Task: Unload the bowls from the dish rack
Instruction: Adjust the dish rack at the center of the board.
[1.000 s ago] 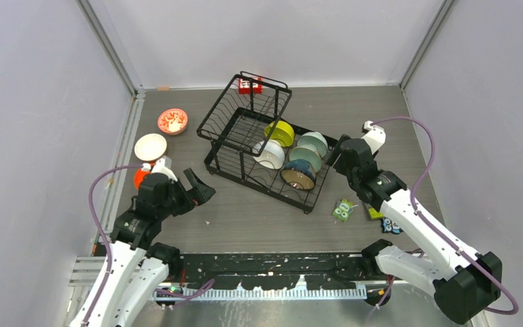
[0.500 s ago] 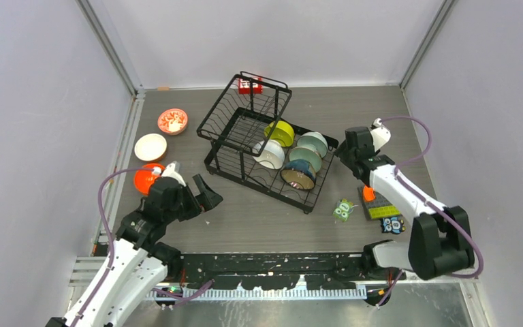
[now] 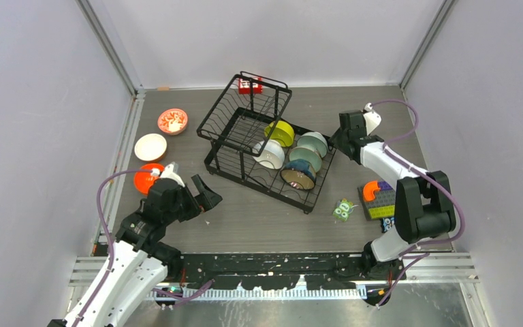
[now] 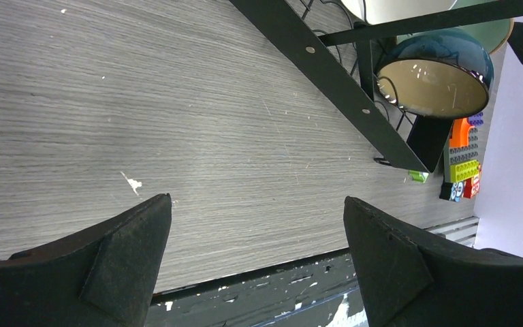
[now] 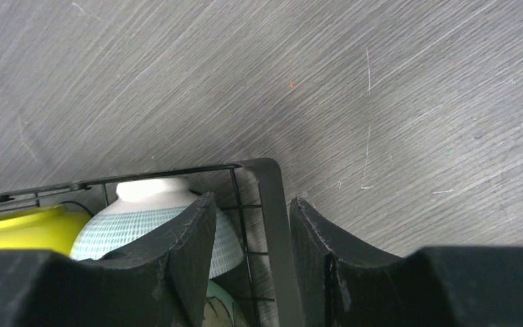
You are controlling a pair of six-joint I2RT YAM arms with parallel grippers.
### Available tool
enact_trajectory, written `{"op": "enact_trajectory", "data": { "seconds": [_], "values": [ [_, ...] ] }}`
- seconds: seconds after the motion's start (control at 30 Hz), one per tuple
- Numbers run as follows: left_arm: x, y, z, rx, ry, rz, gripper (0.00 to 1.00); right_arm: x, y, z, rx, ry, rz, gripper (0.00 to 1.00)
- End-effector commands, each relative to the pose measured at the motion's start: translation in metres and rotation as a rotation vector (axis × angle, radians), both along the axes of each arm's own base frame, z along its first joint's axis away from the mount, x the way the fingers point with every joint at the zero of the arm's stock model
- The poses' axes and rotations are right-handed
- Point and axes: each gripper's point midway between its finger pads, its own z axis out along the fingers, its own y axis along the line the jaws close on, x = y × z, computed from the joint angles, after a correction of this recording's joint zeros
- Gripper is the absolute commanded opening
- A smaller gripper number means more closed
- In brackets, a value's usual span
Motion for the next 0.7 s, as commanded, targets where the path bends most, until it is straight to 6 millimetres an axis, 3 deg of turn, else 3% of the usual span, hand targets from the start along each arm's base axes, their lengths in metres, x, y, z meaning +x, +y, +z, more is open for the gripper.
{"op": "enact_trajectory", "data": {
  "seconds": [0.0, 0.33, 0.67],
  "values": [
    [0.005, -0.001, 0.003, -0.004, -0.021, 0.011, 0.98, 0.016, -0.002, 0.009, -0.005, -0.024, 0.002, 0.47],
    [0.006, 0.002, 0.002, 0.005, -0.019, 0.025, 0.97, 0.028, -0.003, -0.013, -0.043, 0.064, 0.008, 0.38],
    [0.008, 0.000, 0.002, 0.011, -0.012, 0.017, 0.97, 0.015, -0.010, -0.034, -0.077, 0.136, -0.007, 0.25]
  ]
}}
